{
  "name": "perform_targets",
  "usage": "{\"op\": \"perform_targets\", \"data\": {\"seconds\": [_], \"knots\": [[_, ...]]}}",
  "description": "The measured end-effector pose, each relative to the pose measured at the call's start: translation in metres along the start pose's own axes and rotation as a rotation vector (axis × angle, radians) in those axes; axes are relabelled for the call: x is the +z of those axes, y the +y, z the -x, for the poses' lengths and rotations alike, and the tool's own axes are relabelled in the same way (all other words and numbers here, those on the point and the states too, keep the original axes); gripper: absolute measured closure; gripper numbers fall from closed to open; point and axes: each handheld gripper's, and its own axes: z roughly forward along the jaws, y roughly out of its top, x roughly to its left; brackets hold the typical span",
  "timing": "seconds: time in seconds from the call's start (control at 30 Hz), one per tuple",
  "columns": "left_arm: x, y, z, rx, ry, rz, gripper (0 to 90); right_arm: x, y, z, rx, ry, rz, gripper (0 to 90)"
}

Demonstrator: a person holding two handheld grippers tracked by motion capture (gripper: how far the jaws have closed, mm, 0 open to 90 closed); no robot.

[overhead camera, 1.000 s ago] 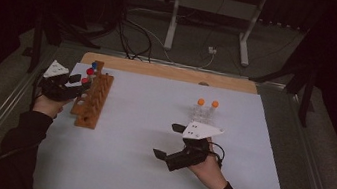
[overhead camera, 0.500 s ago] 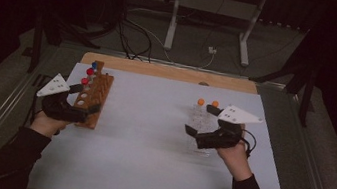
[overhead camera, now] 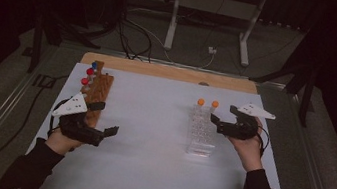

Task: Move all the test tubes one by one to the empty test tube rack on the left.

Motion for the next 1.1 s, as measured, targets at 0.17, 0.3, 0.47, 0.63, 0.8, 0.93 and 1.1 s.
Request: {"op": "perform_targets", "data": {"seconds": [0.17,0.3,0.47,0.63,0.8,0.93,1.1], "knots": [[0.001,-0.003,0.000,-0.001,0.000,-0.011,2.4,0.017,-0.009,0.007,0.032,-0.019,-0.030,33.9],[0.003,-0.004,0.000,-0.004,-0.001,-0.016,2.4,0.028,-0.011,0.010,0.037,-0.034,-0.054,44.3],[0.004,-0.006,0.000,-0.002,-0.002,-0.025,2.4,0.043,-0.012,0.011,0.044,-0.043,-0.068,58.2],[0.004,-0.005,0.000,-0.002,0.000,-0.025,2.4,0.049,-0.008,0.010,0.035,-0.034,-0.069,73.6],[0.004,-0.005,0.000,0.000,-0.003,-0.027,2.4,0.043,0.001,0.006,0.005,-0.055,-0.051,74.5],[0.004,-0.005,0.000,0.001,-0.006,-0.029,2.4,0.028,0.014,0.006,0.002,-0.056,0.004,74.6],[0.005,-0.003,0.002,0.005,-0.017,-0.031,2.5,0.003,0.032,-0.003,-0.039,-0.073,0.071,74.6]]}}
